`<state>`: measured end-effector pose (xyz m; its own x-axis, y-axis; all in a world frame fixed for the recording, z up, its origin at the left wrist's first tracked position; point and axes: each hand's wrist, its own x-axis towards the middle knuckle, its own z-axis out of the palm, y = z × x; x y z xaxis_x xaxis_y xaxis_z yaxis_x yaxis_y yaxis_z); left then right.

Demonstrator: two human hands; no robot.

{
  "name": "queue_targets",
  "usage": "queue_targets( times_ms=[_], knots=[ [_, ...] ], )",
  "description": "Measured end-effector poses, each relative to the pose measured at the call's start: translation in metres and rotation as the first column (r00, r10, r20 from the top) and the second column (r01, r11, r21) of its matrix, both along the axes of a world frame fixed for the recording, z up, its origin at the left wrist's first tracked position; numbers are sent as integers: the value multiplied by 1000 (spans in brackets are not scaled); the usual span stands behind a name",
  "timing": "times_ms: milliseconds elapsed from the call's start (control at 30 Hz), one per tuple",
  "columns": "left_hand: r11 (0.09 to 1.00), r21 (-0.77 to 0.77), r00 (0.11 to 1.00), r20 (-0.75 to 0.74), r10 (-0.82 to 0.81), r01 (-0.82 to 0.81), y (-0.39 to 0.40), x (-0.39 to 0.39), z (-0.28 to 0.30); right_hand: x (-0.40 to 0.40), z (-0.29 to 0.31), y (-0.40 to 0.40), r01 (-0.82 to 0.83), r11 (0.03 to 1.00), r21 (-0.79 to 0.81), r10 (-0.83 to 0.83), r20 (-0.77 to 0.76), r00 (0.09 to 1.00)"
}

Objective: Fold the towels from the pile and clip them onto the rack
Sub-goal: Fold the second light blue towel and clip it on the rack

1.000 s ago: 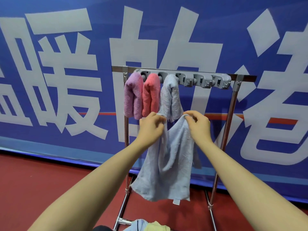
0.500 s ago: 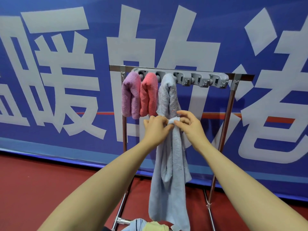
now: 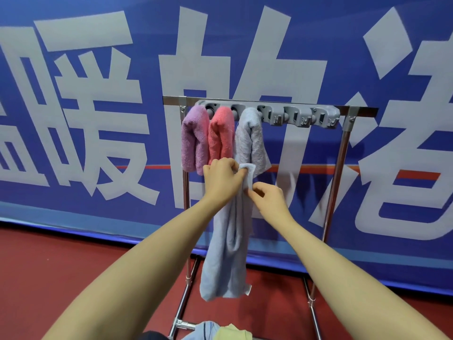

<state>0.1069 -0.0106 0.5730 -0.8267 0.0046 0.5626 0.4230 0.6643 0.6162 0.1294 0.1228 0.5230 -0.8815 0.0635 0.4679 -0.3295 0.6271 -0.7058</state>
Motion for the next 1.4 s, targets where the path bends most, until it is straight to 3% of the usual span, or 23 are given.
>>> queue_targets(
  times_ms=[100,167,333,467,600,733,867,1033,1233,1400],
  knots=[
    [998,-42,999,-26,44,-45,-8,-3,1,-1,4,-2,96,979,182,-82,-80,993],
    [998,-40,999,-11,48,-48,-17,-8,0,-1,9,-2,123,972,198,-101,-116,988],
    [998,-25,998,-26,55,-55,-41,-14,-3,-4,26,1,164,979,-123,-175,-78,982],
    [985,150,995,-21,94,-89,-57,-12,-1,-2,42,5,270,886,-378,-319,-74,945],
    [939,313,990,36,139,-143,-63,-10,5,-11,51,19,375,784,-494,-445,-26,895],
    [903,378,979,106,176,-203,-67,-13,9,-17,56,33,354,750,-559,-432,-8,902],
    [896,365,966,135,219,-254,-69,-15,12,-15,58,43,313,794,-521,-363,6,932],
    [945,187,961,119,248,-267,-73,-18,9,-13,58,64,471,784,-404,-535,-55,843],
    [953,32,938,192,288,-300,-70,-16,9,-9,58,64,462,762,-455,-538,-47,842],
    [965,-35,952,161,261,-259,-76,-20,10,-5,61,63,405,679,-612,-530,-28,847]
  ],
)
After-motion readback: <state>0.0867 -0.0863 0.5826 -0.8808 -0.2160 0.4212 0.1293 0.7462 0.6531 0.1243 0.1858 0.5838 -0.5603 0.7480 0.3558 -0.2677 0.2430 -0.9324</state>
